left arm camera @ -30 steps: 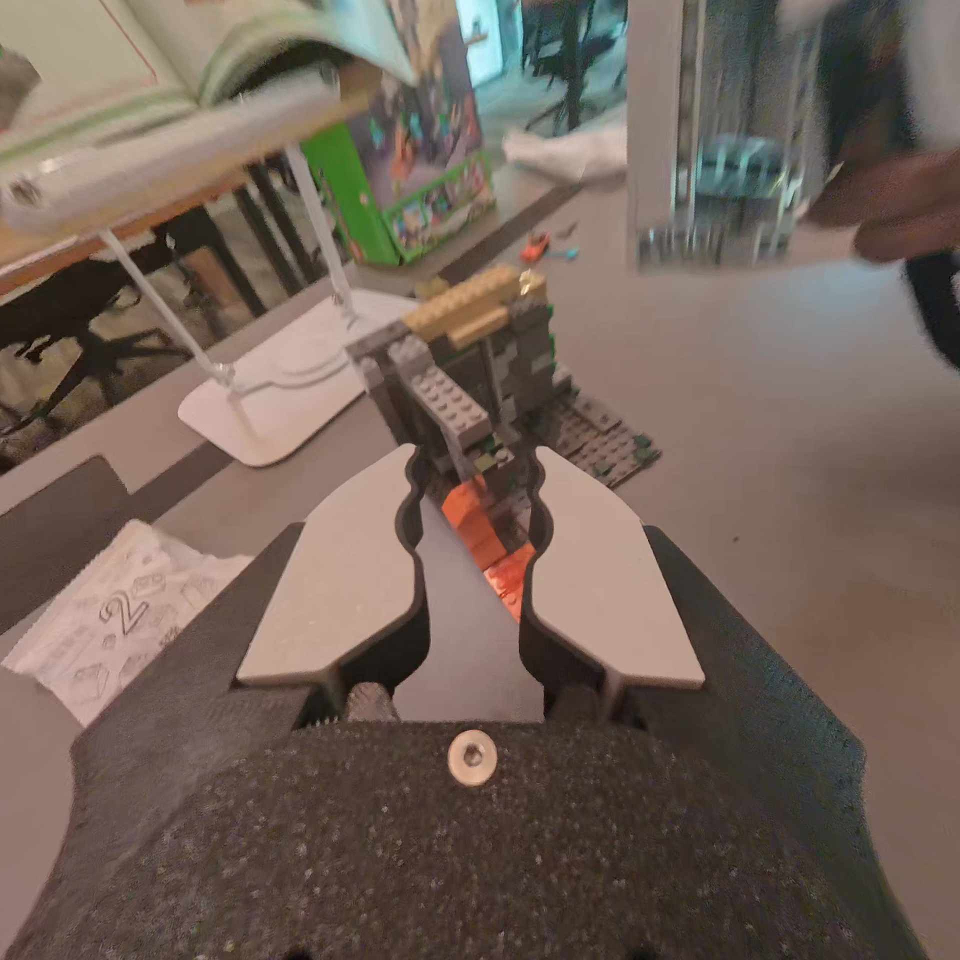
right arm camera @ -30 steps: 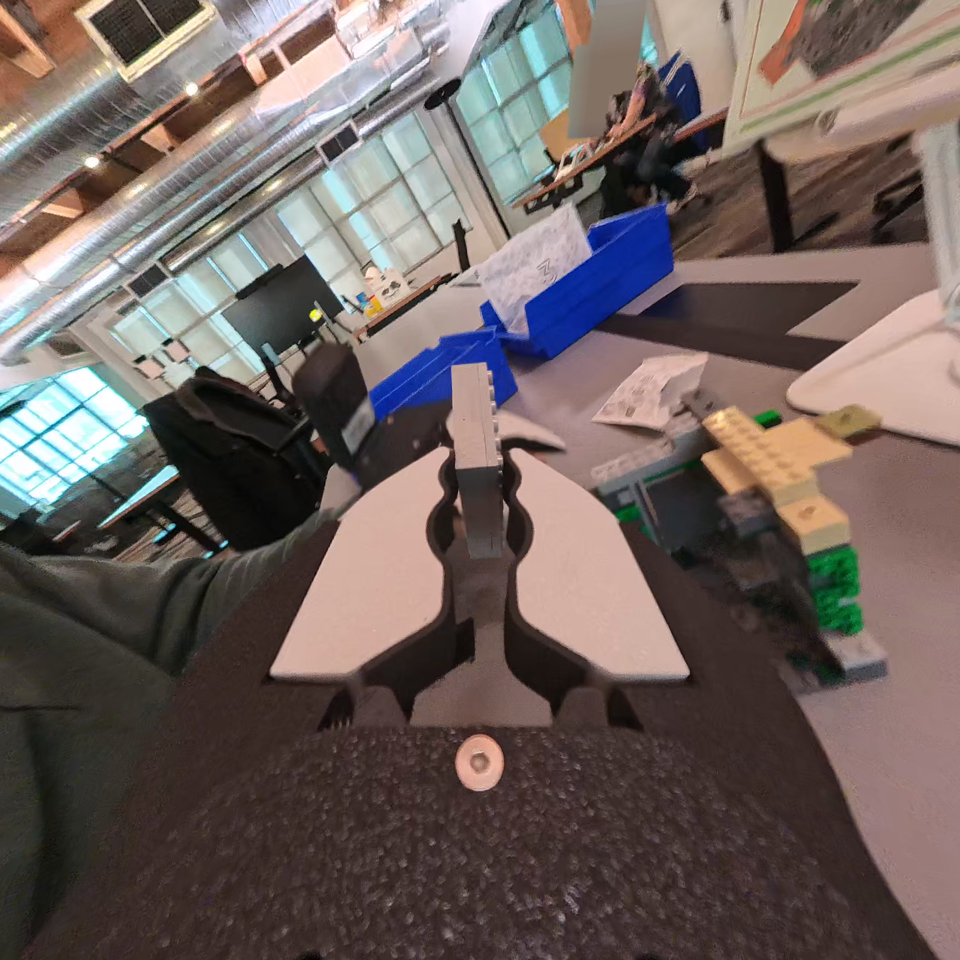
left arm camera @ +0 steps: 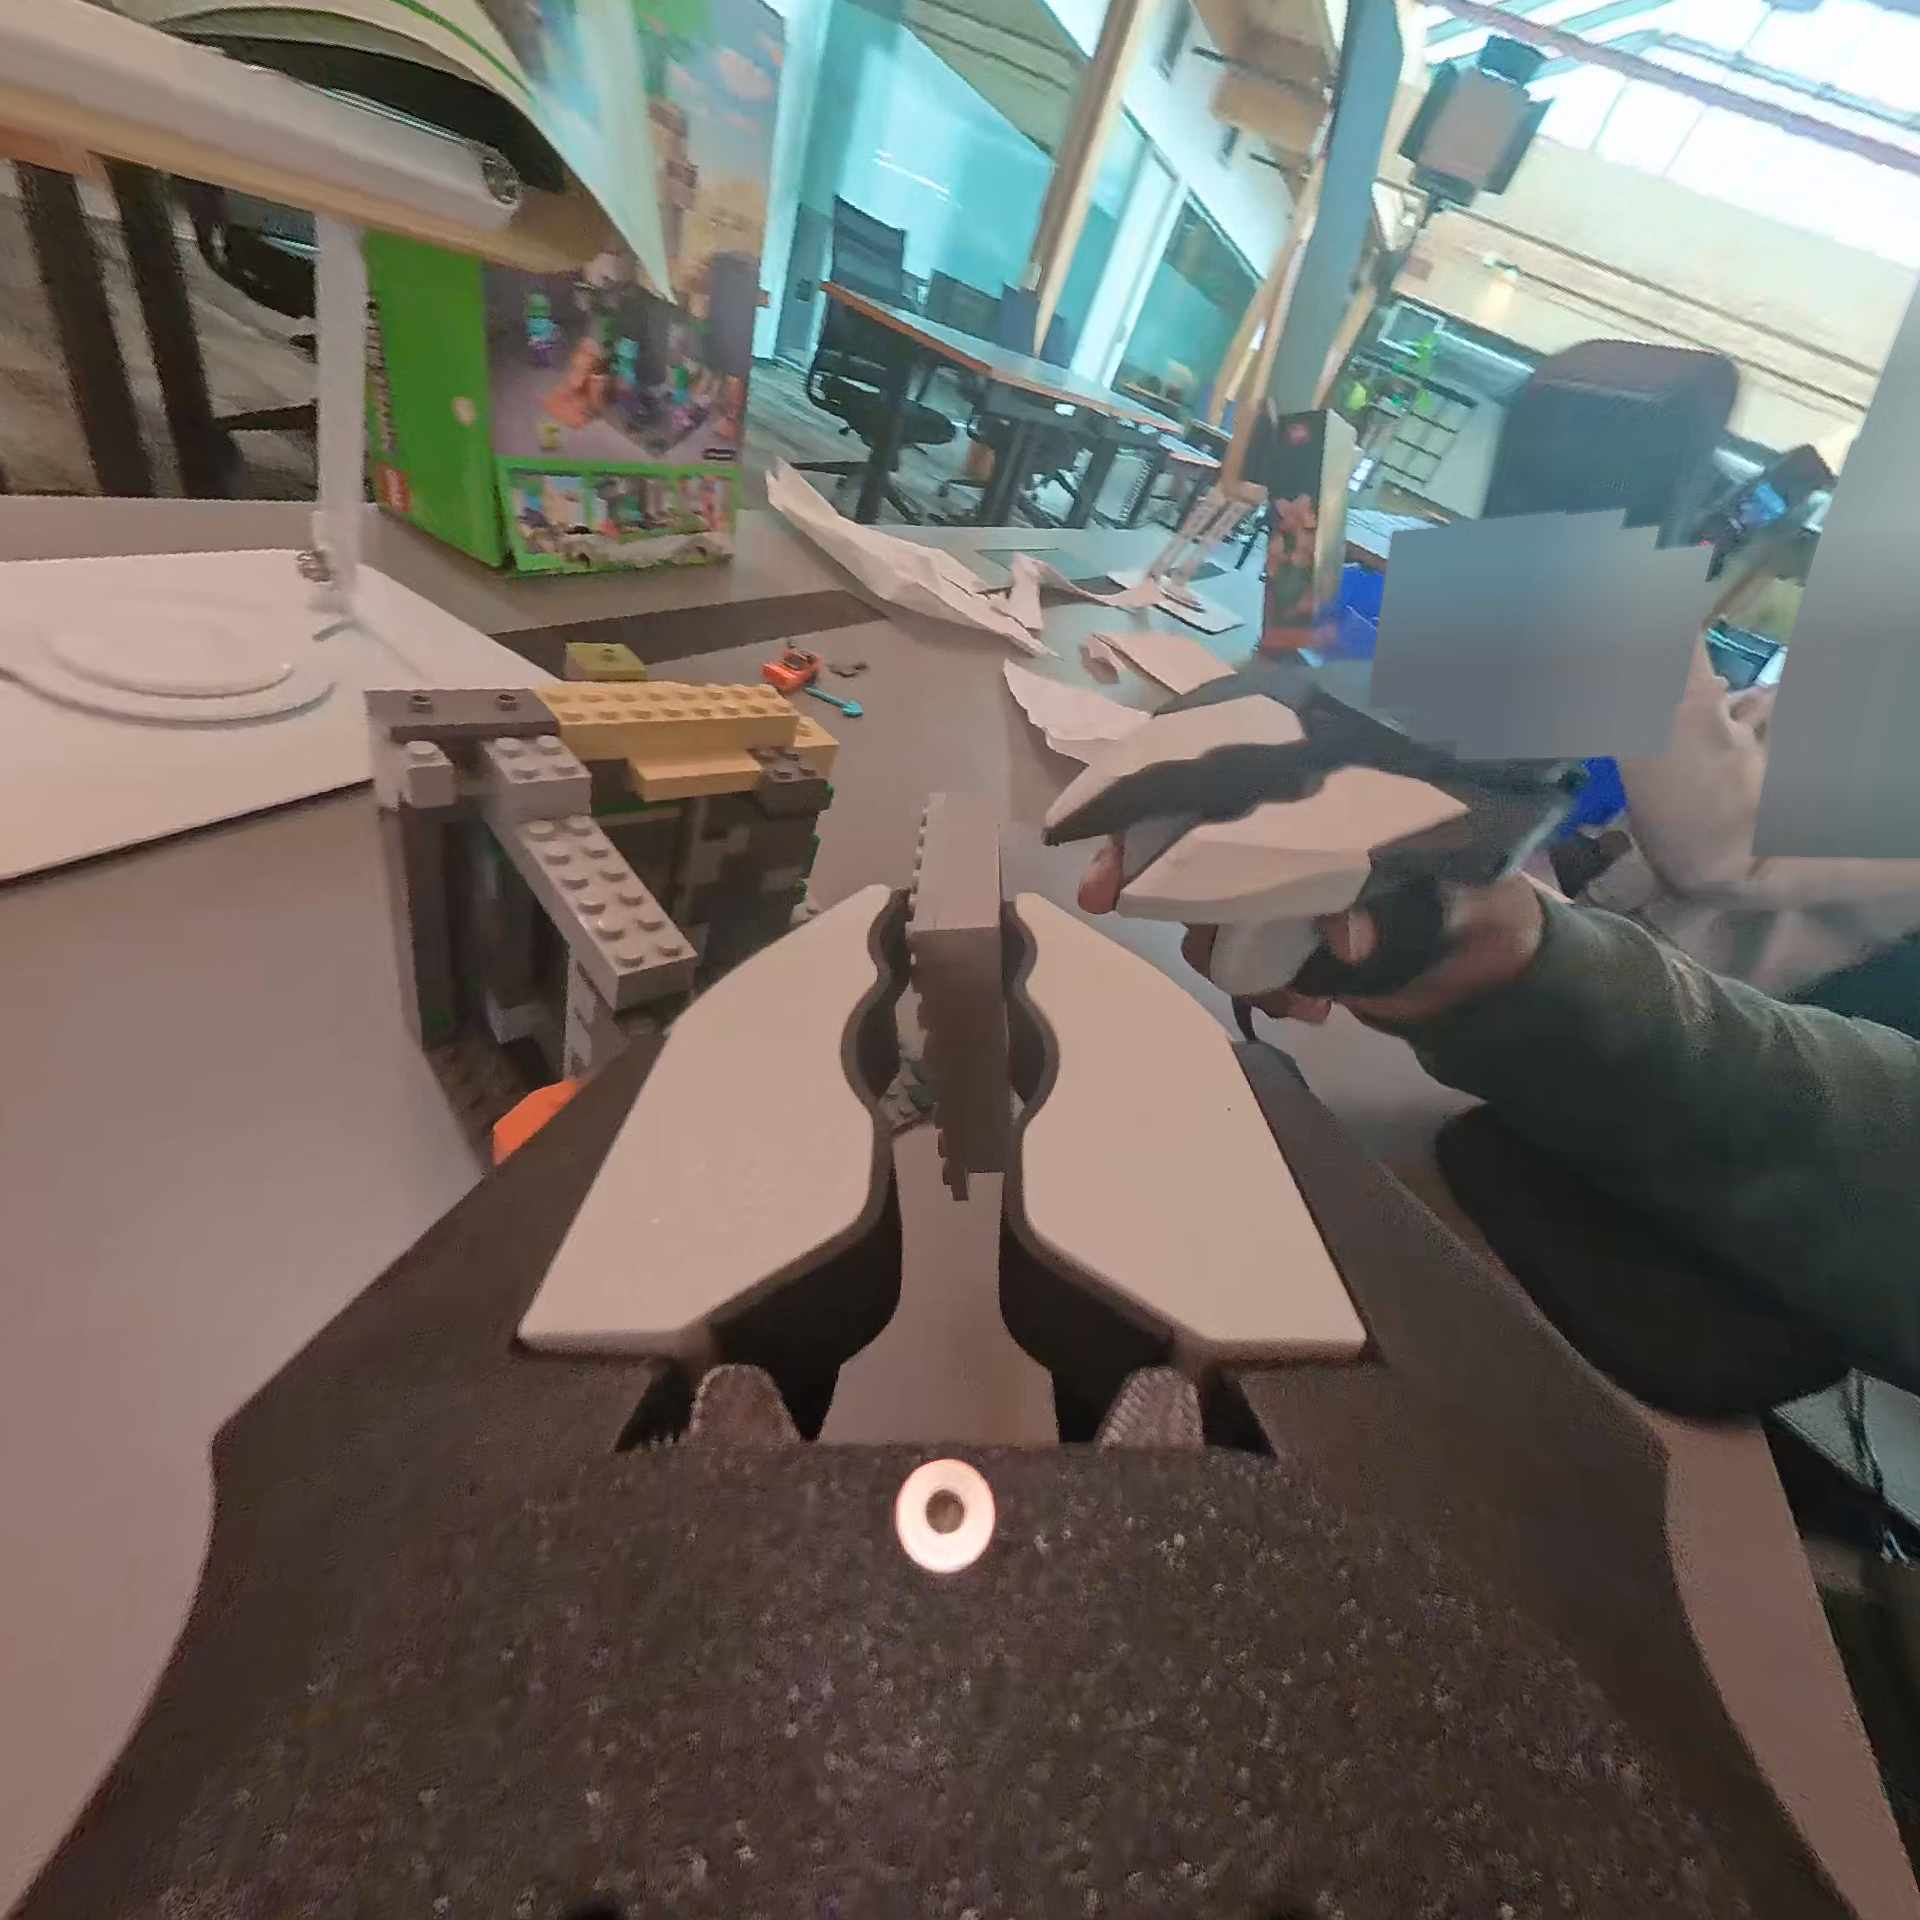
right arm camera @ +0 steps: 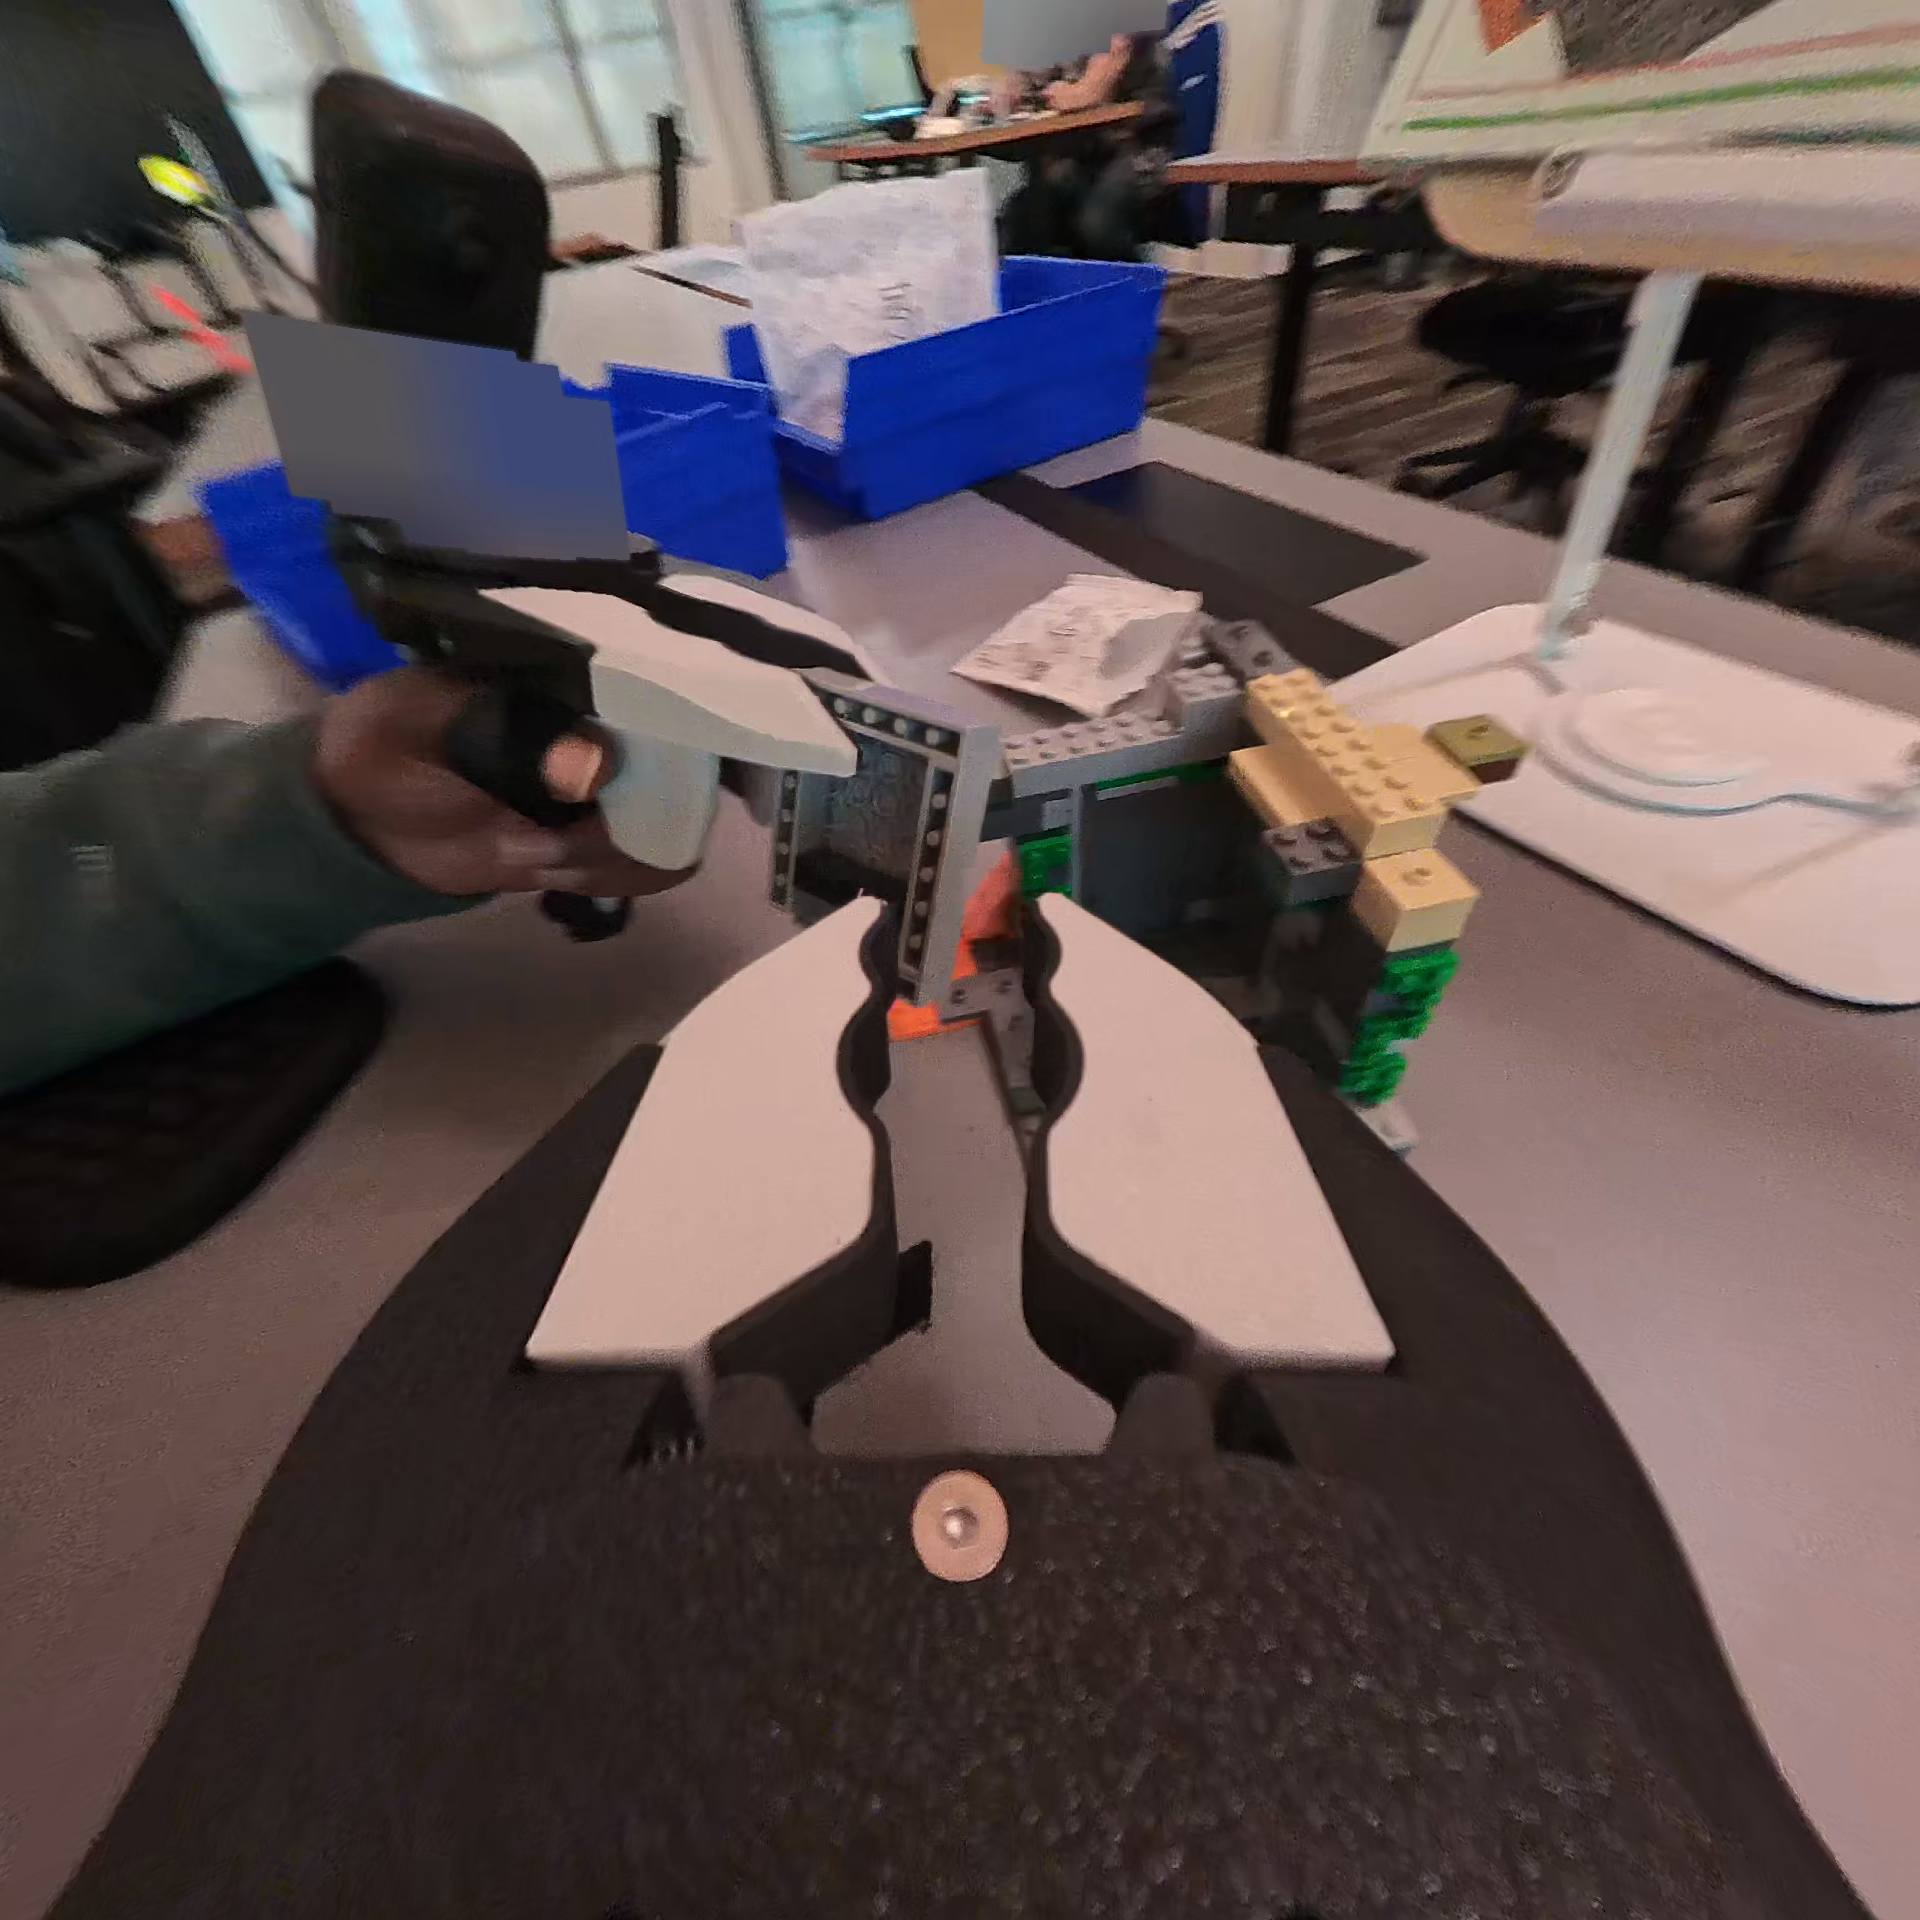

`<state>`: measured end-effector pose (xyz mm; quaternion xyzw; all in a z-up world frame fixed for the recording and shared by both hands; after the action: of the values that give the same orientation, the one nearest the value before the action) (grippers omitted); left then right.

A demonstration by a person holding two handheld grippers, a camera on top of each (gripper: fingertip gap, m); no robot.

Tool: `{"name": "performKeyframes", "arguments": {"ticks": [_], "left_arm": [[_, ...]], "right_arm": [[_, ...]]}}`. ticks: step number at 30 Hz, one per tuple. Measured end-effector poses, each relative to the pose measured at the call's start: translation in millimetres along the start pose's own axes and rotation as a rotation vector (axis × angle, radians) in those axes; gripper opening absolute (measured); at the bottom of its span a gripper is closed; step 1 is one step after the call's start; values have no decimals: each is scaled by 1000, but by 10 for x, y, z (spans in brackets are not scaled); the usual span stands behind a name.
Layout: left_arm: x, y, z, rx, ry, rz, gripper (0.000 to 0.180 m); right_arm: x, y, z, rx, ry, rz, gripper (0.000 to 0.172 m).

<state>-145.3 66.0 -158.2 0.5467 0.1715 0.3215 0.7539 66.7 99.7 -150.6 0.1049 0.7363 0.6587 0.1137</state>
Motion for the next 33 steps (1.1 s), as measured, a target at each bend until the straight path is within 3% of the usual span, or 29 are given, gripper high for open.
{"name": "performKeyframes", "arguments": {"ticks": [4, 7, 9, 14, 19, 22, 25, 27, 30, 33], "left_arm": [[48, -26, 101, 28, 33, 20, 16], [100, -55, 226, 92, 39, 15, 16], [108, -60, 285, 152, 42, 17, 16], [79, -30, 272, 165, -18, -14, 16], [-73, 89, 122, 185, -68, -7, 16], [-55, 72, 115, 152, -74, -16, 16], [-11, 2, 105, 91, -89, -28, 16], [9, -20, 105, 50, -97, -26, 16], [22, -25, 112, -6, -106, -5, 16], [18, -21, 94, -60, -95, 16, 16]], "right_arm": [[137, -52, -165, -134, -161, -29, 22], [210, -114, -262, -168, -178, -41, 22], [202, -120, -264, -207, -220, -45, 11], [120, -43, -163, -81, -97, -53, 8], [-117, 32, 96, 60, 148, -22, 7], [-132, -115, 112, 74, 276, -225, 8], [-86, -312, 5, -49, 324, -409, 9], [-30, -359, -76, -103, 326, -451, 27], [14, -295, -116, -160, 265, -391, 31], [29, -167, -132, -142, 191, -251, 21]]}}
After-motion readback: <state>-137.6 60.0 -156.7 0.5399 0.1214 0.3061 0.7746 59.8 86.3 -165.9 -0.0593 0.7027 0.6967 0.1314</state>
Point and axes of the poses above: each gripper's, where its closed fingertips meet, x out along the fingers, y out of its top, z = x × y across the jaws, the point moved 10 cm from there along -x, back along the fingers, and after that the axes turned 12 degrees about z, right-handed, at the moved point
